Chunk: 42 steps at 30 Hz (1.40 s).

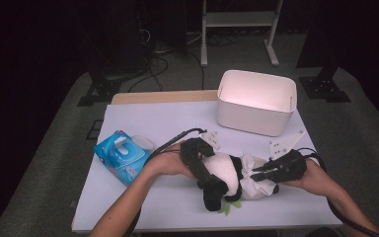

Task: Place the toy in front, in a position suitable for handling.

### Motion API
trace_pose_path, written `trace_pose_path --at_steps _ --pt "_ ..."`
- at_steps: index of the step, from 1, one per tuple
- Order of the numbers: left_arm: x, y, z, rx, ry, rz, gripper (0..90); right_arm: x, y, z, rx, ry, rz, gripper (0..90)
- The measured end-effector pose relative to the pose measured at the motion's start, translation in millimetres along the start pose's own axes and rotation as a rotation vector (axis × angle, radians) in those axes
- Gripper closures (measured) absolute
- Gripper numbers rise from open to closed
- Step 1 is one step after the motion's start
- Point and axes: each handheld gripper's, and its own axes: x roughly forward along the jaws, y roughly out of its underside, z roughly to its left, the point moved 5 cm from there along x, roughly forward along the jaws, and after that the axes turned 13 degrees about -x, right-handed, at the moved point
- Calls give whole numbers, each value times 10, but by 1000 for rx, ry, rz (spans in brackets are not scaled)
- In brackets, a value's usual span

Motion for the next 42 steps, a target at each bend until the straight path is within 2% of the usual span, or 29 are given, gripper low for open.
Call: trace_pose_path --at_steps 2,4,7,10,13,16,20,21,27,29,34,35,37,40,42 --pt "6 3 -24 12 -6 -8 139 -23 -41 6 -5 4 -21 803" --pt "18 -1 -48 29 -8 3 150 -57 -109 -18 -16 25 -43 803" --pt "25 -26 -84 60 -37 15 149 -56 -153 -102 -26 57 -29 803" --pt "29 -53 -63 57 -41 -1 149 6 -90 -150 -3 37 -17 803" --pt "36 -114 -44 68 -53 -7 150 13 -24 -136 20 37 -19 804" --pt "48 -221 -43 100 -80 16 150 -15 37 -90 34 50 -13 804" --pt "52 -312 -17 120 -108 48 150 -38 94 -35 40 68 -21 804" --pt "46 -322 -9 118 -108 52 150 -39 101 -21 45 71 -25 805" --pt "15 -328 -30 80 -31 81 147 7 110 43 44 39 -47 805" --pt "25 -328 -30 75 -28 82 147 33 88 54 31 30 -41 806" --pt "173 -283 -46 98 -51 144 116 99 47 89 9 9 -20 806" --pt "234 -261 -53 108 -58 154 133 113 44 91 8 4 -16 806" --pt "279 -223 -63 127 -75 160 241 137 43 92 8 -5 -8 806" --pt "193 -242 -63 140 -122 108 443 116 34 61 3 9 -14 806" --pt "136 -255 -49 137 -135 79 481 67 14 11 11 28 -37 805"
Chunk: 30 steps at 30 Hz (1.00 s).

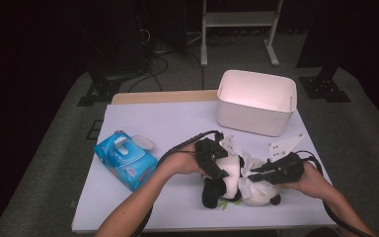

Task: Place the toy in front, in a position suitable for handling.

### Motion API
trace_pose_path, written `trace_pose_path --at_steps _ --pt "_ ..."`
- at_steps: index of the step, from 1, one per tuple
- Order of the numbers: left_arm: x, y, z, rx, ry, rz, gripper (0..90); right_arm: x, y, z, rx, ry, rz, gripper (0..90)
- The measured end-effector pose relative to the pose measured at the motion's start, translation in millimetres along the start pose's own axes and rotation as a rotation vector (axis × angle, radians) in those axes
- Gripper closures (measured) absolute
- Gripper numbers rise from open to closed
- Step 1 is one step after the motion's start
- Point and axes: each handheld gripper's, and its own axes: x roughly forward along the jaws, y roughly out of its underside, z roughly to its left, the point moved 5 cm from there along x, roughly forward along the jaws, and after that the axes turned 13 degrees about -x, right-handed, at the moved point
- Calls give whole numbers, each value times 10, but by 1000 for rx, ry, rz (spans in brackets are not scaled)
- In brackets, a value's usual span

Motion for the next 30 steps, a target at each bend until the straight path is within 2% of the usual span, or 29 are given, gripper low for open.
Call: trace_pose_path --at_steps 3,4,5,6,9,10,12,14,17,21,24,30 --pt "-81 11 33 9 -24 -13 484 -15 -53 -63 -6 10 -9 806" --pt "-123 19 52 18 -44 -17 484 -14 -82 -78 -15 12 -5 805" --pt "-175 54 84 19 -84 -20 484 -8 -110 -99 -25 25 -2 805" --pt "-186 77 92 19 -92 -15 481 17 -160 -142 -34 36 0 804" --pt "-170 140 90 -1 -87 -26 437 56 -206 -183 -43 32 6 804" --pt "-150 192 73 -12 -66 -41 398 127 -268 -224 -54 35 -1 804" --pt "-162 204 68 -29 -61 -40 321 190 -303 -217 -59 28 1 804" --pt "-190 199 62 -41 -55 -59 265 211 -313 -190 -57 24 4 804" --pt "-227 181 58 -38 -53 -75 234 164 -283 -147 -71 41 19 802" --pt "-205 199 60 -43 -49 -64 238 73 -198 -89 -76 64 45 802" --pt "-153 242 29 -59 -15 -73 248 -69 -10 -7 -53 92 56 803" --pt "-140 291 -26 -71 -13 -80 252 -224 191 13 -6 124 47 802"
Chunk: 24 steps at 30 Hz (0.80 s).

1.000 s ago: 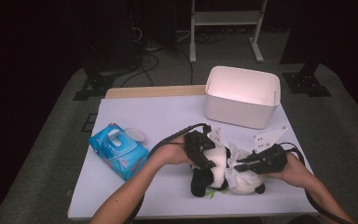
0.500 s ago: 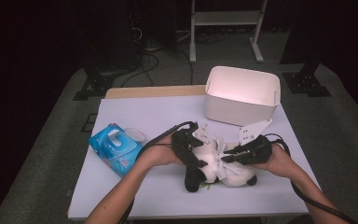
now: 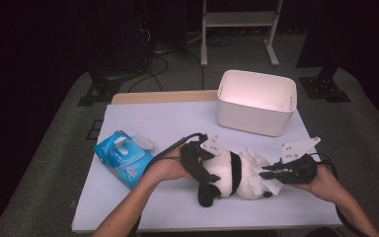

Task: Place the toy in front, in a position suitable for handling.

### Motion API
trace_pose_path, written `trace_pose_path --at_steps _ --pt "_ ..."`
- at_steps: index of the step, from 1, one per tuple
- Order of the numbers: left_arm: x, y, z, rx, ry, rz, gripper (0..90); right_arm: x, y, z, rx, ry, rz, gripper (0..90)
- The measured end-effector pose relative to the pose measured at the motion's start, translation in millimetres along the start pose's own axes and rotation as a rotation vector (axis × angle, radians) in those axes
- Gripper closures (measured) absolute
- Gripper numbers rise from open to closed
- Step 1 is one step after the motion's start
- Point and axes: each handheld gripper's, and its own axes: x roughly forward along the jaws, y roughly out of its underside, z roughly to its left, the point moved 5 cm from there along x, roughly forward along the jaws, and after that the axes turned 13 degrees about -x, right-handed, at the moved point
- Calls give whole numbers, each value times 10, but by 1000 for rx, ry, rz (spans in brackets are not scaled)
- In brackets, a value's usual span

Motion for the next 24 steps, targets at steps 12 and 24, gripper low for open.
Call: trace_pose_path --at_steps 12,24 --pt "26 122 -57 5 -25 14 252 258 -325 7 -79 -15 -22 800" --pt "-4 91 -54 3 -12 -15 254 -23 67 51 29 23 -28 798"
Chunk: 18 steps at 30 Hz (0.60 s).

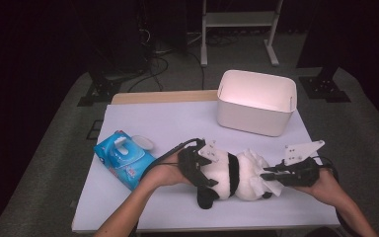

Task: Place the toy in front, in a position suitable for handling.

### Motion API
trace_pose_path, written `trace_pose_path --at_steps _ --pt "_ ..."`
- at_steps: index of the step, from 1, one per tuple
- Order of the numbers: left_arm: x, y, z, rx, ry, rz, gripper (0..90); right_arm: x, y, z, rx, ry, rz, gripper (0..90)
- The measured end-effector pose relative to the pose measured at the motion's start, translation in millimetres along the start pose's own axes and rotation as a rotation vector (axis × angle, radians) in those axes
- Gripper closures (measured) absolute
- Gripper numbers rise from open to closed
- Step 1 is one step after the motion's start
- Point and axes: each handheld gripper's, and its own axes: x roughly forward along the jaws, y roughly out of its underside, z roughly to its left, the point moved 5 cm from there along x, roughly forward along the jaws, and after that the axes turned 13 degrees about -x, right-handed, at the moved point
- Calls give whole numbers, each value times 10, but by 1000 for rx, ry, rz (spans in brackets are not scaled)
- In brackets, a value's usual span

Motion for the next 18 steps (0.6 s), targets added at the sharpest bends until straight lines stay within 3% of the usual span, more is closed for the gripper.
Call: trace_pose_path --at_steps 2,5,8,18 --pt "-73 -70 27 4 9 -38 238 -29 65 6 14 13 1 798" --pt "-97 -103 60 -4 -10 -43 235 -45 65 -1 11 32 -1 798" --pt "-35 -89 96 -7 -3 -6 237 -28 -1 -22 0 24 -14 798" --pt "5 4 52 1 0 17 252 196 -271 -5 -69 -30 -32 797"
